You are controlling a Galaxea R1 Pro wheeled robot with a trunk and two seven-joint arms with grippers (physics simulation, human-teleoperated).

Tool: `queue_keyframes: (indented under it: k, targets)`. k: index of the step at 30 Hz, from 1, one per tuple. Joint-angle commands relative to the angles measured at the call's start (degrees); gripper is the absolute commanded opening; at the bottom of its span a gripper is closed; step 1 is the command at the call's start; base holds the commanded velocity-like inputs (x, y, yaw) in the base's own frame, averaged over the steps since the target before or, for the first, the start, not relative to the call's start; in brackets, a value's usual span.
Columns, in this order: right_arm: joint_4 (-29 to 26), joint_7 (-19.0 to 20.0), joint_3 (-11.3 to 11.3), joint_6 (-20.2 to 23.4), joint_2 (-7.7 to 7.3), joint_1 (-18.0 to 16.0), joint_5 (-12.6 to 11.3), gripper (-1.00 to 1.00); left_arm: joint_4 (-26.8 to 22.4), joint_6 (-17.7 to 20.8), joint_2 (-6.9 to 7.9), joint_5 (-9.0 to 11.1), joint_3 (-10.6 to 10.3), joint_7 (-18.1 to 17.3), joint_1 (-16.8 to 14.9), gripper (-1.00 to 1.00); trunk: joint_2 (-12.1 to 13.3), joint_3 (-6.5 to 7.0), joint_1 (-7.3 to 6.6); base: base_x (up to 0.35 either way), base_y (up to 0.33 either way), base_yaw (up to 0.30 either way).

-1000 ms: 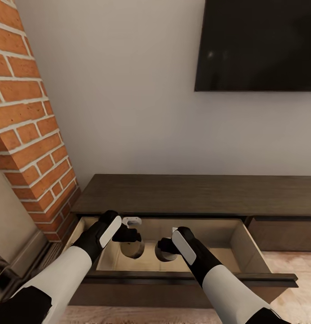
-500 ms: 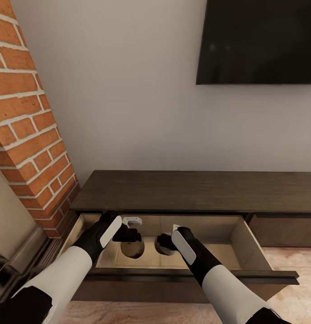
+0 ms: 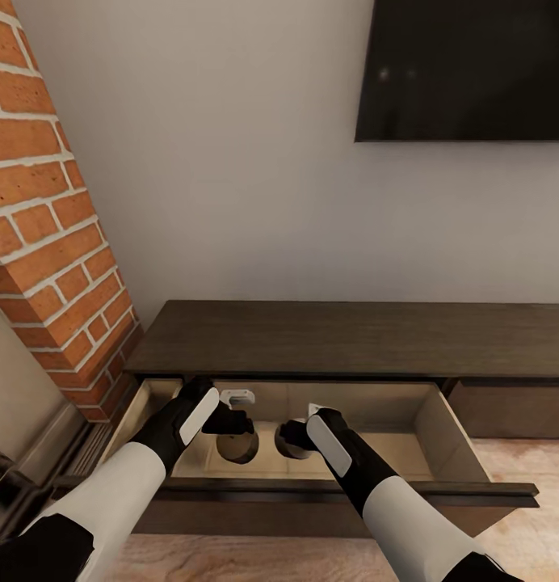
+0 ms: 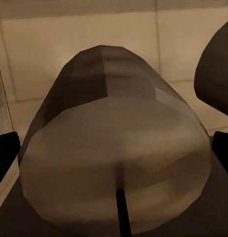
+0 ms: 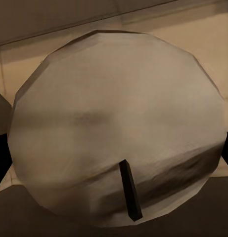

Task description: Place each of the two pumpkins and all three candles from the living room inside a cabinet in the living room (use any cabinet), then make sure every cabinet is closed, and position the cauldron so it is next to a table in the living room.

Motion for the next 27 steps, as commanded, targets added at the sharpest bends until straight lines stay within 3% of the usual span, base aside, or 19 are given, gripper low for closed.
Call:
queue_keyframes:
  k: [1, 5, 11, 16, 27]
  targets:
    - [0.0, -0.5, 0.1, 0.0, 0.0, 0.0, -0.6, -1.0, -0.1, 0.1, 0.03, 0.5, -0.2, 0.7, 0.0, -1.0, 0.0, -0.27, 0.01, 0.0, 0.0, 0.0]
    - [0.0, -0.4, 0.2, 0.2, 0.0, 0.0, -0.7, -1.0, -0.4, 0.1, 0.03, 0.5, -0.2, 0.8, 0.0, -1.0, -0.1, -1.16, 0.12, 0.0, 0.0, 0.0]
    - [0.1, -0.7, 0.2, 0.2, 0.0, 0.0, -0.7, -1.0, -0.6, 0.0, 0.07, 0.6, -0.2, 0.8, 0.0, -1.0, -0.1, -1.16, 0.12, 0.0, 0.0, 0.0]
    - [0.1, -1.0, 0.2, 0.2, 0.0, 0.0, -0.7, -1.0, -0.7, 0.0, 0.1, 0.6, -0.1, 0.8, 0.0, -1.0, -0.2, -2.27, 0.25, 0.0, 0.0, 0.0]
    - [0.4, -1.2, 0.2, 0.2, 0.0, 0.0, -0.6, -1.0, -0.8, 0.0, 0.12, 0.6, -0.1, 0.8, 0.0, -1.0, -0.2, -2.27, 0.25, 0.0, 0.0, 0.0]
